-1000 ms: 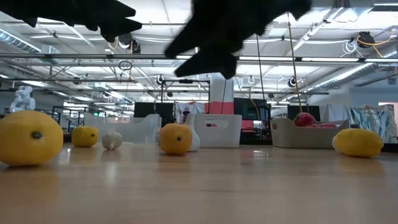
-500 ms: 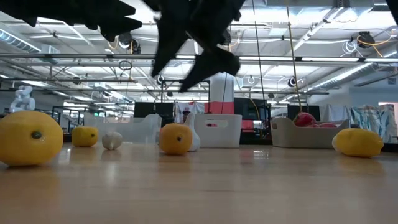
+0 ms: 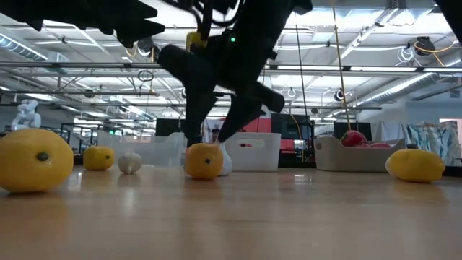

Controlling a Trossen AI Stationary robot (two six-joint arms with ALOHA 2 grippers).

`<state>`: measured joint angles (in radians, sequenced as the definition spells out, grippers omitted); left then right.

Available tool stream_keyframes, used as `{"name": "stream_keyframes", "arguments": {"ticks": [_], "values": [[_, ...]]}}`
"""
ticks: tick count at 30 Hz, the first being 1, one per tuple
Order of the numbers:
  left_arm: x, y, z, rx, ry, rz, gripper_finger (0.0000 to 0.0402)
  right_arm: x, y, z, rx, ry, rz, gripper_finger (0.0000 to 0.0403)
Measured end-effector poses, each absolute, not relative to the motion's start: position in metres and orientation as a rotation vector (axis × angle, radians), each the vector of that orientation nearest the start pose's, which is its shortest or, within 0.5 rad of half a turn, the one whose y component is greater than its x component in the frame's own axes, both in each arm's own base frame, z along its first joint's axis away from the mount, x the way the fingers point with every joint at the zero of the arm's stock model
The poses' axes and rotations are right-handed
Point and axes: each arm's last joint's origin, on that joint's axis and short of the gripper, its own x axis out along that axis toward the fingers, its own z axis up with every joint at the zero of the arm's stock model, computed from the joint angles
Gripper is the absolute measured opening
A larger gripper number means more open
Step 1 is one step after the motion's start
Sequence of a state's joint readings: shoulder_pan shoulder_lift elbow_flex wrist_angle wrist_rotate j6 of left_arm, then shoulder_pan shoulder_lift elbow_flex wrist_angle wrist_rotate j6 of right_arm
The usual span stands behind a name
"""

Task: Sort produce into baskets
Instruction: Put the yellow lemon into the white bin

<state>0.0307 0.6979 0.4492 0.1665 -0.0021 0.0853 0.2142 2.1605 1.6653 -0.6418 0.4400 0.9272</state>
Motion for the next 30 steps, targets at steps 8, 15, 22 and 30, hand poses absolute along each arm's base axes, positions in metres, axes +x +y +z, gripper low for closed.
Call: {"name": "stream_keyframes", "arguments": {"ticks": [8,15,22,30], "values": [[0.166,0.005,0.263,0.09,0.079,0.03,0.0255,0.45,0.085,0.155,0.444,0.88,-0.658,0.0274],[0.166,0.005,0.263,0.09,0.079,0.03,0.0255,0.447,0.084,0.152,0.463,0.891,-0.685,0.0274],[0.166,0.005,0.263,0.086,0.079,0.031,0.0255,0.442,0.093,0.137,0.432,0.954,-0.701,0.0274],[0.166,0.005,0.263,0.087,0.079,0.031,0.0255,0.444,0.094,0.13,0.399,0.962,-0.689,0.0274]]}}
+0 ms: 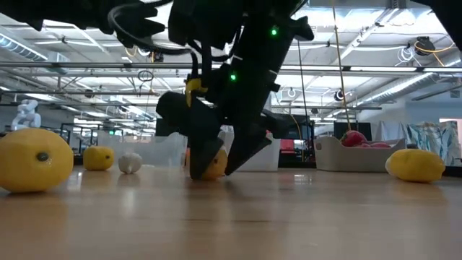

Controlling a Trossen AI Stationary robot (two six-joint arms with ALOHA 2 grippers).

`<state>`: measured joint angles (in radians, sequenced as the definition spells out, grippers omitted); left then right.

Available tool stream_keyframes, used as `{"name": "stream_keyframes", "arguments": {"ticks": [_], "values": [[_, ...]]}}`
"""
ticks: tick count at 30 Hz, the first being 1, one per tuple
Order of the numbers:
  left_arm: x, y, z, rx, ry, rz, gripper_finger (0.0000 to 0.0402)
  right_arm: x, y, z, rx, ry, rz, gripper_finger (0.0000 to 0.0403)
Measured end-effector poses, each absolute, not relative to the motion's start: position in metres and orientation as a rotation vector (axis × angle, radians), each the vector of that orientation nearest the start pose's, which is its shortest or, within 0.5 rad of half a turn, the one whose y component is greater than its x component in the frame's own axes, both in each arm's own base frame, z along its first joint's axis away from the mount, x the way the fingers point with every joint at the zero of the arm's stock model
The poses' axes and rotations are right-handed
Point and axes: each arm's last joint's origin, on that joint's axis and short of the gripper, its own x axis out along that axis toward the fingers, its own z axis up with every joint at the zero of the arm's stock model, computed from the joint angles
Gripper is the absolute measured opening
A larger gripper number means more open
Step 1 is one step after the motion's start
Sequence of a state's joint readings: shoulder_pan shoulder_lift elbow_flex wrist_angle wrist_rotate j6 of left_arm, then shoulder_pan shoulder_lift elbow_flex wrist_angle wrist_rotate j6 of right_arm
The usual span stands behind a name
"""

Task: Sort produce into baskets
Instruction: Put the yellow lemon into the white bin

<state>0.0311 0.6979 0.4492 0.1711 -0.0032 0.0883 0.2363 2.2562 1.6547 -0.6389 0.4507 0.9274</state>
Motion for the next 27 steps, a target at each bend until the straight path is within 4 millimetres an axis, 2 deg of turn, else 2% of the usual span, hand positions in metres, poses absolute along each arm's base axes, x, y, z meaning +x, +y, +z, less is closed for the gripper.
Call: {"name": "stream_keyframes", "arguments": {"ticks": [7,19,23,27], "values": [[0.166,0.005,0.263,0.09,0.08,0.031,0.0255,0.445,0.092,0.131,0.393,0.933,-0.706,0.0268],[0.166,0.005,0.263,0.09,0.079,0.031,0.0255,0.446,0.09,0.132,0.379,0.942,-0.695,0.0213],[0.166,0.005,0.263,0.09,0.08,0.031,0.0255,0.444,0.09,0.142,0.384,0.938,-0.676,0.0206],[0.166,0.005,0.264,0.091,0.079,0.031,0.0255,0.441,0.091,0.164,0.39,0.906,-0.643,0.0209]]}}
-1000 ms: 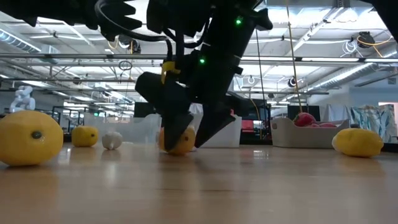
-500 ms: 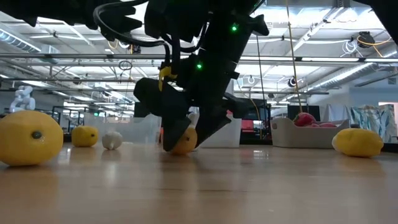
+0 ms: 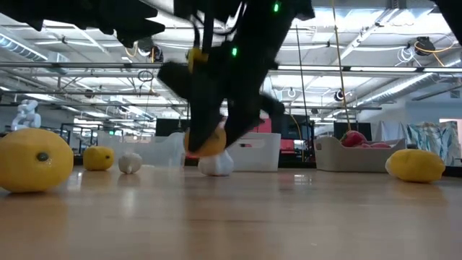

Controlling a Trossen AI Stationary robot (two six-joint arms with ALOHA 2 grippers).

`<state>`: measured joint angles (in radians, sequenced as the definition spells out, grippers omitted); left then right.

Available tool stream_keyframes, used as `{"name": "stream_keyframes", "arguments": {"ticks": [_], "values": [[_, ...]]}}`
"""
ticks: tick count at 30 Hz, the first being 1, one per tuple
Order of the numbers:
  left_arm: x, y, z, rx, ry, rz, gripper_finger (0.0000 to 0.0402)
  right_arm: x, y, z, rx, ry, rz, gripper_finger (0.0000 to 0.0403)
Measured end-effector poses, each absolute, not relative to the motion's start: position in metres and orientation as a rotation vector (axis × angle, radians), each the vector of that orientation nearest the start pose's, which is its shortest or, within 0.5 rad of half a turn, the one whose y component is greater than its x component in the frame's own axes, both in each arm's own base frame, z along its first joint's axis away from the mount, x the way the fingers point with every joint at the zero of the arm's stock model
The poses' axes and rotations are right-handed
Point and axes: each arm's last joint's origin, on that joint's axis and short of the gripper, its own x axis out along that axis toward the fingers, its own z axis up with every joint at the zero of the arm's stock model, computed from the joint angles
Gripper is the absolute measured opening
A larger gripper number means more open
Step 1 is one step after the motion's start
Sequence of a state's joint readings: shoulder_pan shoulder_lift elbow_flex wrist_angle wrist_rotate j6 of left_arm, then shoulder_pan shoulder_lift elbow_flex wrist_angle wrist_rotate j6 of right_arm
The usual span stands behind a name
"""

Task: Sort produce into baskets
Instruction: Put the yellow lemon into the white bin

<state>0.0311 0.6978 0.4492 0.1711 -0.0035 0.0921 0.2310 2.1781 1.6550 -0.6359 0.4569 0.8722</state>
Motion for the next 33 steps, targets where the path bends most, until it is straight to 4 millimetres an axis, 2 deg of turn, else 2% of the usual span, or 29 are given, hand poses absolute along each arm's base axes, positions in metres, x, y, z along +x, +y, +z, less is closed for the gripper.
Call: {"name": "stream_keyframes", "arguments": {"ticks": [6,10,13,18,22,26,33], "values": [[0.166,0.005,0.263,0.092,0.079,0.031,0.0255,0.433,0.085,0.206,0.348,0.843,-0.597,0.021],[0.166,0.005,0.264,0.092,0.079,0.032,0.0255,0.428,0.068,0.233,0.297,0.784,-0.622,0.021],[0.166,0.005,0.263,0.093,0.079,0.031,0.0255,0.425,0.049,0.245,0.247,0.768,-0.653,0.021],[0.166,0.007,0.263,0.158,0.086,0.076,0.0255,0.426,0.011,0.248,0.203,0.795,-0.706,0.021],[0.165,0.011,0.256,0.223,0.174,0.165,0.0255,0.422,-0.021,0.245,0.217,0.862,-0.734,0.021],[0.162,0.021,0.249,0.213,0.271,0.352,0.0255,0.415,-0.051,0.241,0.228,0.927,-0.79,0.021],[0.155,0.035,0.237,0.164,0.406,0.46,0.0255,0.405,-0.093,0.239,0.258,0.961,-0.881,0.021]]}}
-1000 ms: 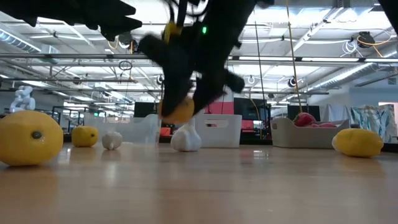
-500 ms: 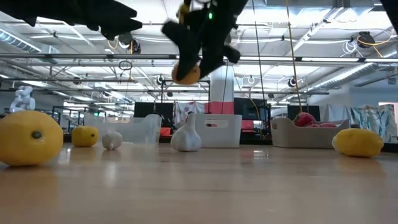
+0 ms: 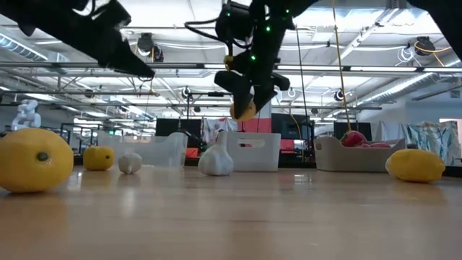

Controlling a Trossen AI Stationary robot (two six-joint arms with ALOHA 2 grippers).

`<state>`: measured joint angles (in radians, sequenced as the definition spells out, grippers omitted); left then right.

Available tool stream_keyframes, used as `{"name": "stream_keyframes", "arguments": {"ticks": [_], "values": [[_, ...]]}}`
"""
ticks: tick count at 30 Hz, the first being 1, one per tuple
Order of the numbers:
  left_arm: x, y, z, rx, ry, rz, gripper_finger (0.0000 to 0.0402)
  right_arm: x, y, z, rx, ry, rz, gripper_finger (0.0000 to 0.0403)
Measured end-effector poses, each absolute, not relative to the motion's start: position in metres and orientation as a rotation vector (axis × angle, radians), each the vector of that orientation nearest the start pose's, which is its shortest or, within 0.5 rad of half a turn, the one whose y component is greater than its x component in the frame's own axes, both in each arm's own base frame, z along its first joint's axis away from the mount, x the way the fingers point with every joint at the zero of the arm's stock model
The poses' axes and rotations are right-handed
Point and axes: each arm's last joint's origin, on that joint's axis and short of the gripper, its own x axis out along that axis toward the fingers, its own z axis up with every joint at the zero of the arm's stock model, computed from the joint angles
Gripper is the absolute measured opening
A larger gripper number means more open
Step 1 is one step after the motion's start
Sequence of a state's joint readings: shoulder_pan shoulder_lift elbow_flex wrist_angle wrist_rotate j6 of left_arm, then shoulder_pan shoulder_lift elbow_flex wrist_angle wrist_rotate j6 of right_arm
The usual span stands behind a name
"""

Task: Sort produce into baskets
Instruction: Put the yellow lemon into the white bin

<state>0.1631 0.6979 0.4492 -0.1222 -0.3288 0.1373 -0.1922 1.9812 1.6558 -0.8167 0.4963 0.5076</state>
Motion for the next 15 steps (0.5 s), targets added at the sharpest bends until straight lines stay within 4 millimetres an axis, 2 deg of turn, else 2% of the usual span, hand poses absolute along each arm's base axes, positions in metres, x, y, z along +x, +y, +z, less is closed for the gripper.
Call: {"name": "stream_keyframes", "arguments": {"ticks": [5,9,15], "values": [[0.152,0.044,0.234,0.129,0.434,0.53,0.0255,0.401,-0.111,0.239,0.281,0.958,-0.92,0.021],[0.151,0.045,0.234,0.122,0.433,0.52,0.0255,0.397,-0.122,0.239,0.297,0.957,-0.943,0.021],[0.152,0.044,0.234,0.114,0.429,0.48,0.0255,0.396,-0.128,0.239,0.305,0.971,-0.923,0.021]]}}
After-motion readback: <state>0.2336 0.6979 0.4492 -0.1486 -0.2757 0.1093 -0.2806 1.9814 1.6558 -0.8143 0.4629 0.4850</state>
